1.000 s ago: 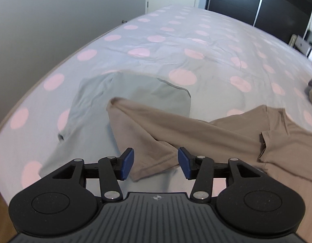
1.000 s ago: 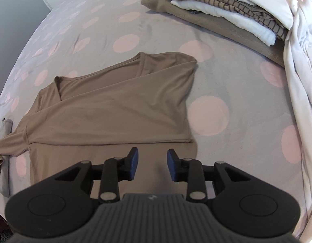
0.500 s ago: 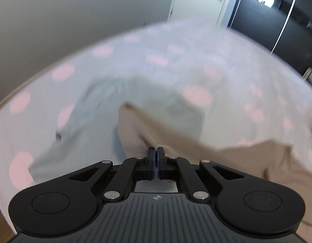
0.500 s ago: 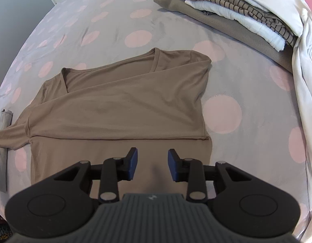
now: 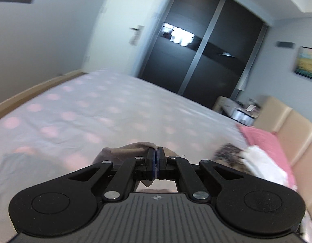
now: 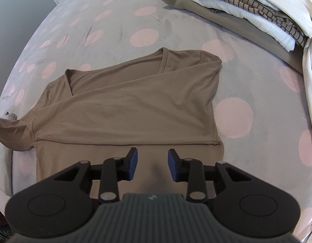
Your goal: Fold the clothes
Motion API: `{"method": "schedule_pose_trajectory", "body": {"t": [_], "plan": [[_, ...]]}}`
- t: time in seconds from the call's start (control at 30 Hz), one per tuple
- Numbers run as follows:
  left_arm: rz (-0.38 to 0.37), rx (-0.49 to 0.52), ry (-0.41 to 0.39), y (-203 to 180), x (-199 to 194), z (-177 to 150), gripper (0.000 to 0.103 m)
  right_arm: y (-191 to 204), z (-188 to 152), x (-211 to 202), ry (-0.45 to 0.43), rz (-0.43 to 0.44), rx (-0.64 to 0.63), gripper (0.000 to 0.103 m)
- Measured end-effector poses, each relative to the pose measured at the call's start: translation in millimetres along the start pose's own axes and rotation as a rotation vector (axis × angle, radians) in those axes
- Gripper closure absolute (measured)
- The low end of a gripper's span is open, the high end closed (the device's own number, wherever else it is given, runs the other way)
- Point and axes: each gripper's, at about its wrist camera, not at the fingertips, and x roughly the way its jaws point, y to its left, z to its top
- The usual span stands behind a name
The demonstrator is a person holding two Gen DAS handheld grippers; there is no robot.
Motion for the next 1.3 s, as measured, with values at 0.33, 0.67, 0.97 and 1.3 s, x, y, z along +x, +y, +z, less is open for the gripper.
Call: {"method": "schedule_pose_trajectory", "body": {"t": [0.33,0.67,0.97,1.3], "plan": [[-0.283,0.204,0.189,-129,85,-34,0.103,-46,7,-17,-0.035,0.004,0.103,0.066],[-0.279,0.319,0.453,-177,170,-117,0.082,-84,10,-6,-0.016,-0.012,0.165,0.066],[-0.183,0.284,0.45,-140,174,-114,0.069,-66,14,9,-0.022,0.035,0.086,0.066],[0.078,0.281,0.482,-66,173,-111,0.069,9,23,27,-0.073,0.132,-0.125,0.066]]}}
